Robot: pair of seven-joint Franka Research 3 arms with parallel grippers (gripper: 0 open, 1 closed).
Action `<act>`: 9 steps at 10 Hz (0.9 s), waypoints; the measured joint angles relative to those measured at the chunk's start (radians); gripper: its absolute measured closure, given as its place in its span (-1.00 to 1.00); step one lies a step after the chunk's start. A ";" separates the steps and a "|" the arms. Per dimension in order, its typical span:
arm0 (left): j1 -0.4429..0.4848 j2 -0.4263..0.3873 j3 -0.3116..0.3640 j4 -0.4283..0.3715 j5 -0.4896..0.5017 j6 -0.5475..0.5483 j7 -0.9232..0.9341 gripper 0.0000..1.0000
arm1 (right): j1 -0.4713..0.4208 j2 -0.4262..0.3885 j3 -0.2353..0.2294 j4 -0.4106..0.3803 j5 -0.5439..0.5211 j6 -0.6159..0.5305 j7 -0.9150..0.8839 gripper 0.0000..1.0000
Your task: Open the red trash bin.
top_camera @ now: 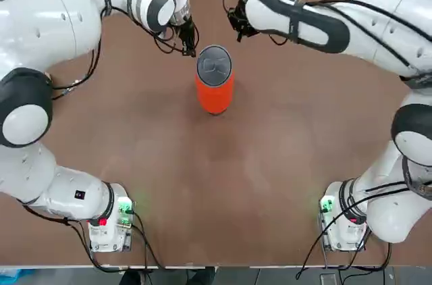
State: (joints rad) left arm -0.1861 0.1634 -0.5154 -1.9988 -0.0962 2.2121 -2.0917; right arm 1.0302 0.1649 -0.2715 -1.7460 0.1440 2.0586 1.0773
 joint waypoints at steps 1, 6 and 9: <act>-0.003 0.011 -0.001 -0.007 0.000 0.021 -0.007 0.98 | 0.011 0.020 0.000 0.000 0.000 0.025 0.012 0.98; -0.001 0.019 -0.001 -0.016 0.000 0.043 -0.009 0.98 | 0.057 0.100 0.000 -0.001 0.000 0.090 0.039 0.98; -0.001 0.019 -0.001 -0.016 0.000 0.043 -0.010 0.98 | 0.078 0.121 0.000 -0.001 0.000 0.105 0.047 0.98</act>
State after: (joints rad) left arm -0.1871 0.1825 -0.5168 -2.0150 -0.0963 2.2549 -2.1013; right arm 1.1079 0.2863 -0.2716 -1.7465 0.1441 2.1636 1.1239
